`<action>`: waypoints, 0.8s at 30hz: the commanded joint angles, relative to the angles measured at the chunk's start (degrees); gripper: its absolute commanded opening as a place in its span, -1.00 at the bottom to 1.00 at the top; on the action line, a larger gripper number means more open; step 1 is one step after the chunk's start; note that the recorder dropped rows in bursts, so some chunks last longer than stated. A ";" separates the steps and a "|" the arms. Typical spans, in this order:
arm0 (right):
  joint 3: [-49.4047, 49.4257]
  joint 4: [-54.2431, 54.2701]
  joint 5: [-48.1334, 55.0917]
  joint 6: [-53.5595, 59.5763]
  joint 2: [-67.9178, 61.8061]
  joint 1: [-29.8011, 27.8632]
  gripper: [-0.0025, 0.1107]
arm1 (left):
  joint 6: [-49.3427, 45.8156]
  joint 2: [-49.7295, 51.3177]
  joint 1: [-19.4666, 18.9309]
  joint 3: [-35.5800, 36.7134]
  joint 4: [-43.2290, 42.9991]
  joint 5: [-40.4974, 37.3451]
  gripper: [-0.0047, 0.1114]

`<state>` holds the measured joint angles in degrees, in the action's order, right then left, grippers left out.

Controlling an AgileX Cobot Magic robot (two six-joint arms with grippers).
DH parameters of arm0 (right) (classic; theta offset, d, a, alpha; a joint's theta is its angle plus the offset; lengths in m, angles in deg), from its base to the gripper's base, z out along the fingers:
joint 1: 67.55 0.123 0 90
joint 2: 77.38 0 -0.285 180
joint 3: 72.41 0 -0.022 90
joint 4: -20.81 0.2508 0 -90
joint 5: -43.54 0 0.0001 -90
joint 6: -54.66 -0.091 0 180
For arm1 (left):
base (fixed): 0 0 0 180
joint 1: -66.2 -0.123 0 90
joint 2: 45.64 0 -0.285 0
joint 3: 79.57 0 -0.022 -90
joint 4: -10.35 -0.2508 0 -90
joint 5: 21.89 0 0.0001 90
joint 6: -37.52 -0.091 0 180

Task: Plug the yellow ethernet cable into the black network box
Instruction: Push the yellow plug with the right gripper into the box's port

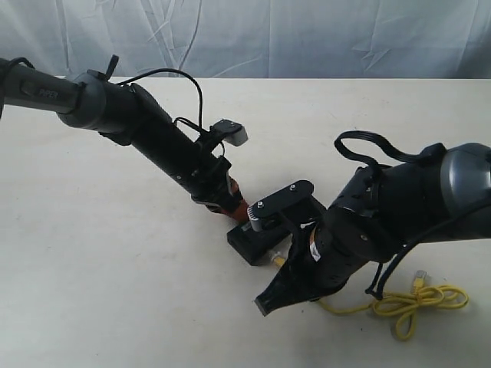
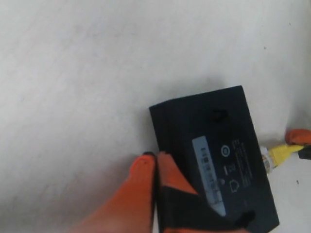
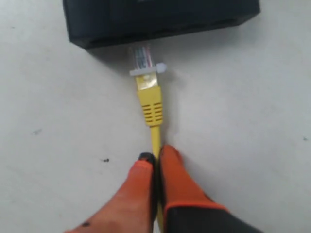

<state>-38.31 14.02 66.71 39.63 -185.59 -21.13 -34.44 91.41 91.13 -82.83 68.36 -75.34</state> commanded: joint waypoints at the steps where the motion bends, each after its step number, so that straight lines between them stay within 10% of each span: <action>1: -0.05 -0.06 -0.92 -1.84 0.03 -0.04 -0.97 | 1.48 0.40 0.29 -0.01 -0.71 1.32 -0.92; 24: -0.05 -0.70 -2.84 9.58 0.03 -0.04 -0.97 | 5.85 0.28 -0.32 -0.01 -4.06 2.60 -0.92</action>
<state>-38.31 13.84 63.90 47.19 -185.59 -21.13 -29.96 91.41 91.13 -82.93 67.45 -74.33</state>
